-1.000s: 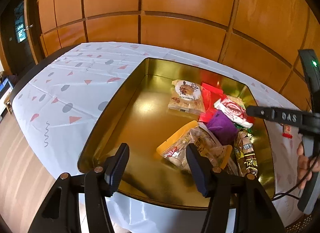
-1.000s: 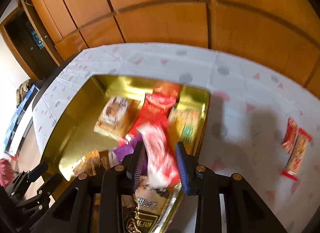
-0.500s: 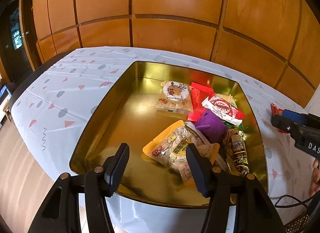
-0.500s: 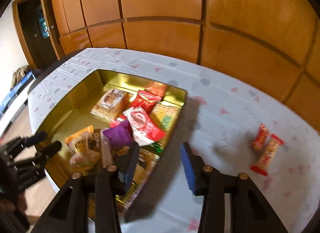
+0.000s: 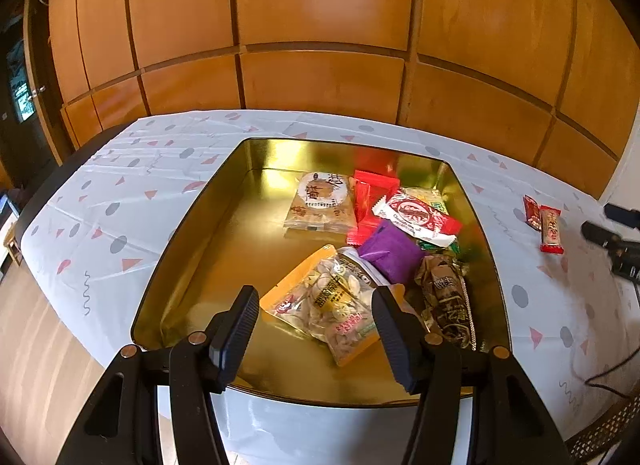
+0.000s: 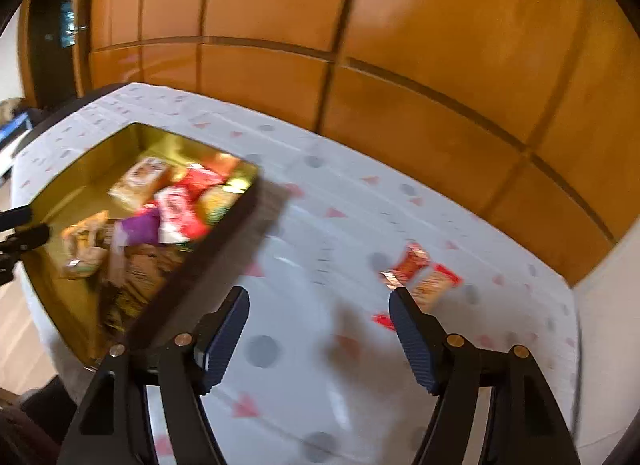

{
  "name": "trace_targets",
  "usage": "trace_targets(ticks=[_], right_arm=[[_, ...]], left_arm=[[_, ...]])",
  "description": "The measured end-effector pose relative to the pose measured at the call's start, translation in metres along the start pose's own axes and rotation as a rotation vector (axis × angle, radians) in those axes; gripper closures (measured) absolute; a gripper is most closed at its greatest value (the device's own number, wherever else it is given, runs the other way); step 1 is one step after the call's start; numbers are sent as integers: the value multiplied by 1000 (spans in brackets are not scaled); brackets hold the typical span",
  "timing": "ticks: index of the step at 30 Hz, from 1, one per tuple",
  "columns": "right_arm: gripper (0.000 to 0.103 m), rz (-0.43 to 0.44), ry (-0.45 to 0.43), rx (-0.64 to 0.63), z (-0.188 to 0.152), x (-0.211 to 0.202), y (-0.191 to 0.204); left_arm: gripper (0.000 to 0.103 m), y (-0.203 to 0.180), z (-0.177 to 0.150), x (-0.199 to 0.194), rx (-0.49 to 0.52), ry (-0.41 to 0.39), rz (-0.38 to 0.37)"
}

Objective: Organize snacks
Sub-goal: 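Move both open grippers from the tin toward the remaining snacks on the cloth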

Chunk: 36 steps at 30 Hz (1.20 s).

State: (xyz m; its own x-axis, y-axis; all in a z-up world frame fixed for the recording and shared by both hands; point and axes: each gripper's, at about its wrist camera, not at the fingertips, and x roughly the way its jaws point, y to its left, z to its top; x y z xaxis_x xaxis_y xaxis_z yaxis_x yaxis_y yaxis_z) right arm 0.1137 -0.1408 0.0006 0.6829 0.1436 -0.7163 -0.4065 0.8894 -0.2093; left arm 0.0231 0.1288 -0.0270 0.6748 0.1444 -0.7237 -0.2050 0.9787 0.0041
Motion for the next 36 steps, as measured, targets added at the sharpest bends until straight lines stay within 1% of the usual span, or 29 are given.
trace_targets(ticks=[5, 7, 9, 11, 12, 14, 16, 17, 18, 20, 22, 28, 32, 36], right_arm=[[28, -118, -11, 27, -6, -3, -51], [26, -183, -18, 25, -10, -2, -73], [22, -274, -18, 15, -17, 4, -99], [22, -341, 6, 27, -29, 15, -129], [22, -358, 23, 46, -36, 20, -140], [22, -365, 58, 139, -52, 30, -168], [25, -357, 128, 269, -60, 40, -194], [25, -341, 103, 330, -60, 38, -204], [25, -331, 100, 349, -60, 37, -208], [25, -340, 136, 364, -62, 42, -214], [25, -345, 152, 369, -63, 45, -214], [23, -349, 133, 404, -65, 38, -217], [21, -361, 136, 396, -64, 37, -216], [21, -364, 135, 388, -64, 35, -214]], left_arm=[[45, -9, 1, -5, 31, -10, -6], [45, -13, 2, -7, 43, -14, -7], [45, -17, 2, -9, 52, -16, -9], [45, -21, 3, -9, 62, -11, -7], [45, -24, 3, -9, 66, -10, -8], [45, -29, 4, -10, 83, -9, -4], [45, -35, 6, -10, 94, -8, -10], [45, -39, 7, -10, 100, -7, -14], [45, -42, 7, -10, 105, -6, -15], [45, -49, 7, -10, 120, -3, -23], [45, -58, 7, -9, 142, 0, -33], [45, -78, 10, -11, 190, -6, -51], [45, -91, 12, -12, 213, -13, -73], [45, -102, 11, -11, 235, -5, -90]])
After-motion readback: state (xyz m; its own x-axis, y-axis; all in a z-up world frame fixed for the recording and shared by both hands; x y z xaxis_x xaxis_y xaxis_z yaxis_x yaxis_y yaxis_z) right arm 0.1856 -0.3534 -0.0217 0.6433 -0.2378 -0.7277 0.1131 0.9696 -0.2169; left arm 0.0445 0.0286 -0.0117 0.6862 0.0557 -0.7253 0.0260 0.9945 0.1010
